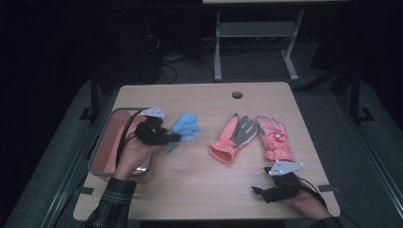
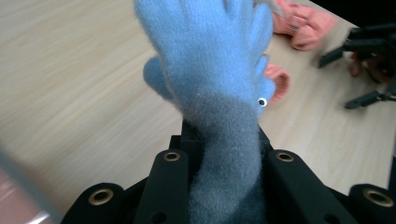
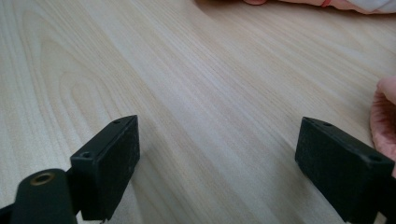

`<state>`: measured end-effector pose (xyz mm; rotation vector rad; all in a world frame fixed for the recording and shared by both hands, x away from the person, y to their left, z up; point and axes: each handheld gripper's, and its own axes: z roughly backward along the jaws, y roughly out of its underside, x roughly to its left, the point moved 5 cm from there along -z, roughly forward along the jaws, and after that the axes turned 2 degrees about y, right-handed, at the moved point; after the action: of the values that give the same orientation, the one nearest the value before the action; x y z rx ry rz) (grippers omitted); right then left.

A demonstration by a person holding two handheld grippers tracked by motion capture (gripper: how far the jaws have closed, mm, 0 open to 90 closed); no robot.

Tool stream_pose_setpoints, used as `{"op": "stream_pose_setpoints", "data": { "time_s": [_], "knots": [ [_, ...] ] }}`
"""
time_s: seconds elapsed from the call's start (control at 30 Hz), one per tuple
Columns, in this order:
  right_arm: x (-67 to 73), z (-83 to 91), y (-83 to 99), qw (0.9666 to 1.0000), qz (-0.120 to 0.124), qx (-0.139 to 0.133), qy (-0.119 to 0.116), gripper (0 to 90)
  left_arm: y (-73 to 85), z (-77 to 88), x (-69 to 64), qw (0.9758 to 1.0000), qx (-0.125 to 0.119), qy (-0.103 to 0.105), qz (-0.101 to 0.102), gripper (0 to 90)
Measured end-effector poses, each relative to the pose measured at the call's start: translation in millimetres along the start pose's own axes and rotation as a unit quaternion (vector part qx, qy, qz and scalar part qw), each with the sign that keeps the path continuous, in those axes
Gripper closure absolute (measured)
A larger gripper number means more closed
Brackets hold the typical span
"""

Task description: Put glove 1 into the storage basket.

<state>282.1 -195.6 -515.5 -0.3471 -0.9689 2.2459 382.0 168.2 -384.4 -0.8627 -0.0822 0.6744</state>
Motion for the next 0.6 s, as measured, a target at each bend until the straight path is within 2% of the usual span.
{"op": "stream_pose_setpoints", "data": {
  "time_s": [0.07,0.27,0.33,0.6],
  "knots": [
    [0.0,0.0,0.0,1.0000,0.000,0.000,0.000,13.1,2.1,5.1,6.6,0.9999,-0.003,-0.008,0.010,75.9],
    [-0.1,-0.1,0.0,1.0000,0.000,0.000,0.000,13.2,10.0,27.0,35.4,0.9981,-0.007,-0.052,0.031,75.9],
    [-0.4,-0.1,0.1,1.0000,0.002,0.000,0.000,13.2,12.9,32.6,43.3,0.9970,-0.012,-0.065,0.041,75.8],
    [-0.5,-0.1,0.0,1.0000,0.002,0.000,0.001,13.1,28.7,46.8,77.2,0.9911,-0.009,-0.114,0.068,75.8]
  ]
}}
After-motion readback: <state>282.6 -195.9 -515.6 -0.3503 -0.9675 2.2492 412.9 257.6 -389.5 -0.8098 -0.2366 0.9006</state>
